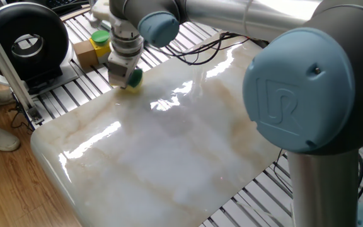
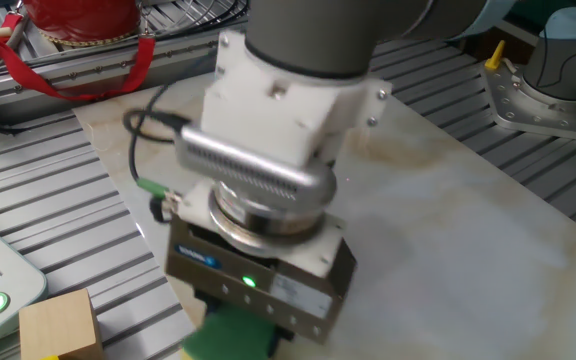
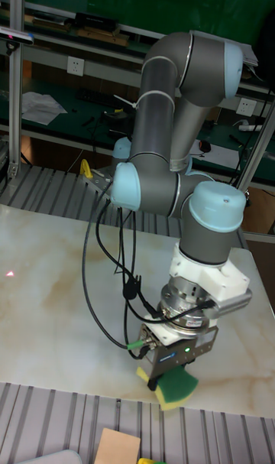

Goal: Clean the tabletop with a sponge

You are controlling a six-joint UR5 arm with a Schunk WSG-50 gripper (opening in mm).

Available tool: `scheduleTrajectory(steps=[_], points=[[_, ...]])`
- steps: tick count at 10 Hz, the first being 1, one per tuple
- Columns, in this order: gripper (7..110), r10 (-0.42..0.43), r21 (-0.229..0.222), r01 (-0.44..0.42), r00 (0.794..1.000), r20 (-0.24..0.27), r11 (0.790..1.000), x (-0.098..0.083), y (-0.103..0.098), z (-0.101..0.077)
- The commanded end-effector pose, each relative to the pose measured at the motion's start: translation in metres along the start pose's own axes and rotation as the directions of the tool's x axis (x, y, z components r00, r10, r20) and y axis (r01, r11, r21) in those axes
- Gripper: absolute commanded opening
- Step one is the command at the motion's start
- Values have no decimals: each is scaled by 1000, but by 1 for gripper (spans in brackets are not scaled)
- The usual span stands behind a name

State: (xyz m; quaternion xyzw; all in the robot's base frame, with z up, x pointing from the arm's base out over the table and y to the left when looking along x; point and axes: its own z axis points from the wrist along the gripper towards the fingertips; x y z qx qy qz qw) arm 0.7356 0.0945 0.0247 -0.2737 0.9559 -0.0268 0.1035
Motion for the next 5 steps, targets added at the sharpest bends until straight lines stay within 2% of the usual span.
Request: scheduleTrajectory(steps=[1, 2, 3, 4, 5], points=[[7, 156, -52, -155, 988, 14, 987, 8, -7, -22], [7, 225, -103, -225, 974, -14, 969, 17, -1, -31], [7, 214, -116, -215, 976, -29, 970, 28, -6, -38], [7, 251, -129, -251, 968, -15, 959, 29, -5, -44], [7, 310, -159, -307, 951, -6, 938, 26, 1, -47]])
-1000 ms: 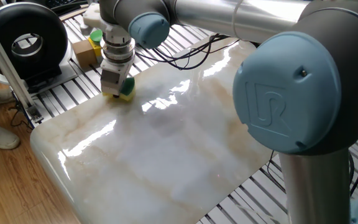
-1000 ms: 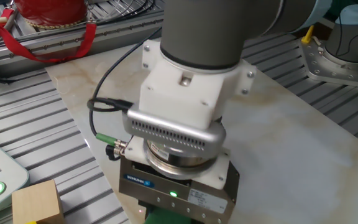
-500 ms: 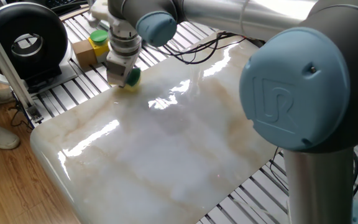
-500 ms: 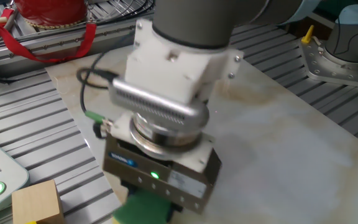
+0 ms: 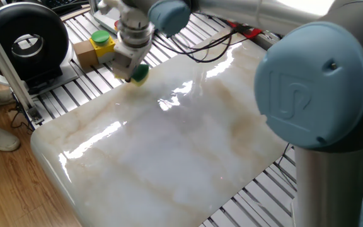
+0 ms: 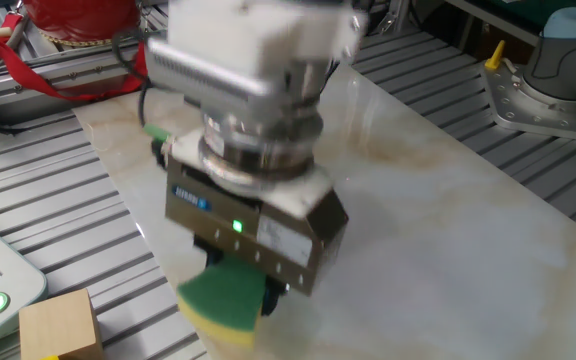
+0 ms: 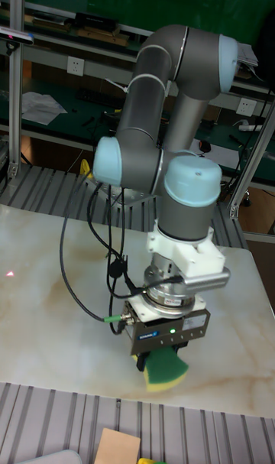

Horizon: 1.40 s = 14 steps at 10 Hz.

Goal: Clean the tabletop with a sponge

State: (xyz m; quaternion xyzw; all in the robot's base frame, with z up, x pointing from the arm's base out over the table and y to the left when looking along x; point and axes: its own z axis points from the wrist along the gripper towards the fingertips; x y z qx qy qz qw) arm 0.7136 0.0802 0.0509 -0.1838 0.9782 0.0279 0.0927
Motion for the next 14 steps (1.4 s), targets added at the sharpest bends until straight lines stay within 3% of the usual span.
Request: scheduleTrajectory(steps=[1, 2, 4, 7, 12, 13, 14], points=[[7, 128, -59, -126, 991, 28, 990, 5, 2, -19], [7, 127, -51, -123, 989, 80, 991, -6, 2, -25], [7, 84, -6, -84, 990, 116, 996, -13, -5, -29], [7, 57, 58, -64, 993, 105, 996, -8, -20, -29], [7, 56, 45, -61, 994, 96, 997, -17, -18, -12], [7, 71, 35, -75, 992, 101, 997, -17, -15, -18], [7, 67, 56, -71, 994, 82, 996, -11, -18, -23]])
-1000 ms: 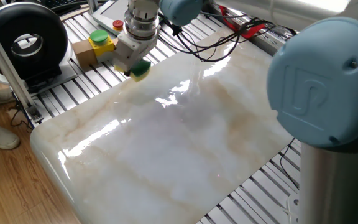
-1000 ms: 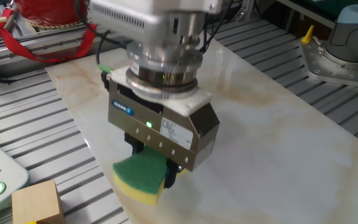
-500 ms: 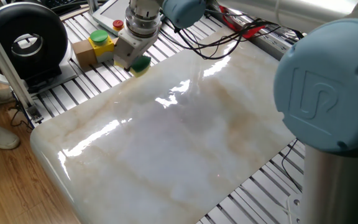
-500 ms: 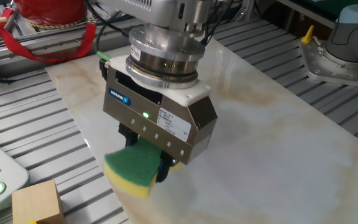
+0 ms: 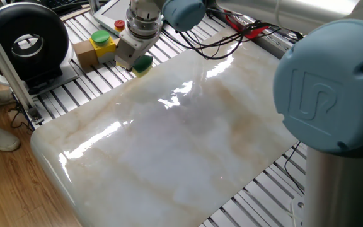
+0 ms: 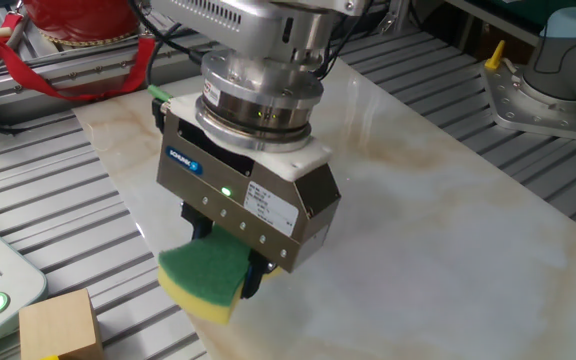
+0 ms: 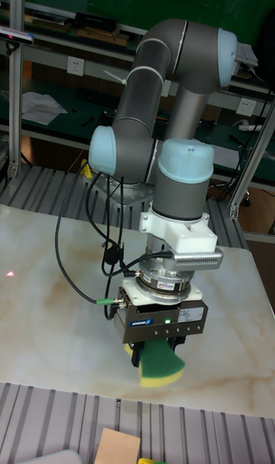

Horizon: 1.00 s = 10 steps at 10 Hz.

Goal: Clean the tabletop with a sponge

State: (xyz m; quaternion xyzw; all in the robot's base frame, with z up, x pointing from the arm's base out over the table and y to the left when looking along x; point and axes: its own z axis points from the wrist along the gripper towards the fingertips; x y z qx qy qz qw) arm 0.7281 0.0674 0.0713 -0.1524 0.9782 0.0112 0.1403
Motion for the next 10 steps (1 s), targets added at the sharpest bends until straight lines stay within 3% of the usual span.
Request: scheduleTrajectory(steps=[1, 2, 3, 5, 8, 10], points=[[7, 0, 21, 1, 999, -48, 1000, 8, -4, -4], [7, -14, 53, 18, 997, -81, 998, 12, -9, -2], [7, -13, 61, 17, 997, -72, 998, 11, -7, -8], [7, 26, 31, -25, 999, -31, 999, 9, 8, -33], [7, -2, 58, 8, 995, -99, 998, 25, 23, -57], [7, -14, 42, 18, 994, -105, 999, 25, 37, -65]])
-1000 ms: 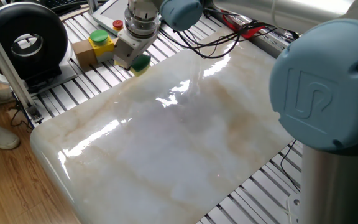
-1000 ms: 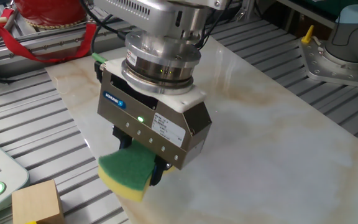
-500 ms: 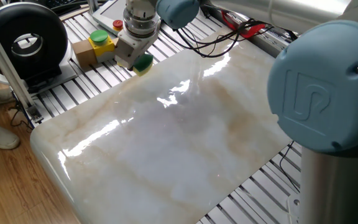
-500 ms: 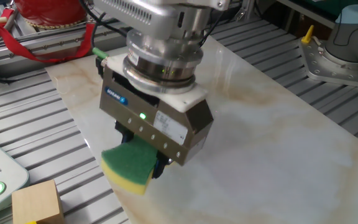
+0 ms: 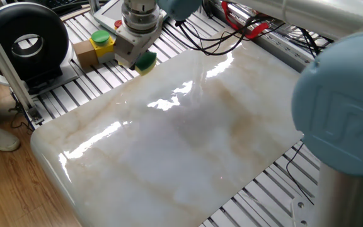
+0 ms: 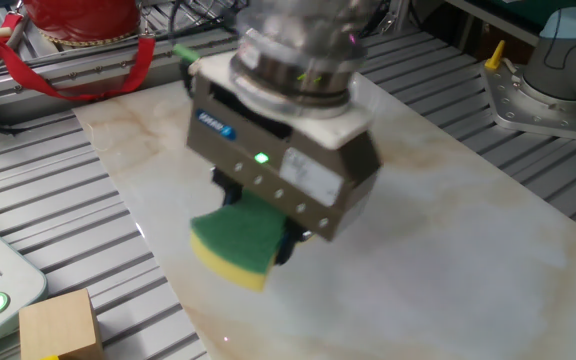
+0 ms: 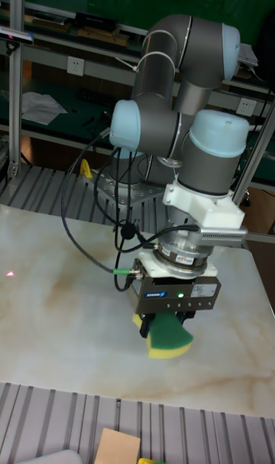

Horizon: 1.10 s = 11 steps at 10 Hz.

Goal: Clean the tabletop with a sponge

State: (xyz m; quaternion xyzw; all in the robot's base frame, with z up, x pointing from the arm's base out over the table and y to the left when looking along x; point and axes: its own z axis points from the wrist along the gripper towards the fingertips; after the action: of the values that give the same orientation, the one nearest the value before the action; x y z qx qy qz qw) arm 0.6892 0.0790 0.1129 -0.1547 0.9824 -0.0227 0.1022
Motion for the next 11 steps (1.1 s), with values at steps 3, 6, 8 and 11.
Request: scheduleTrajectory(steps=[3, 6, 8, 11], points=[[7, -23, -8, 23, 999, -37, 1000, 9, 14, -15], [7, -21, -11, 21, 999, -36, 1000, 10, 14, -16], [7, -22, -18, 21, 999, -42, 1000, 8, 16, -14], [7, -33, -26, 31, 995, -92, 999, 13, 17, -8]])
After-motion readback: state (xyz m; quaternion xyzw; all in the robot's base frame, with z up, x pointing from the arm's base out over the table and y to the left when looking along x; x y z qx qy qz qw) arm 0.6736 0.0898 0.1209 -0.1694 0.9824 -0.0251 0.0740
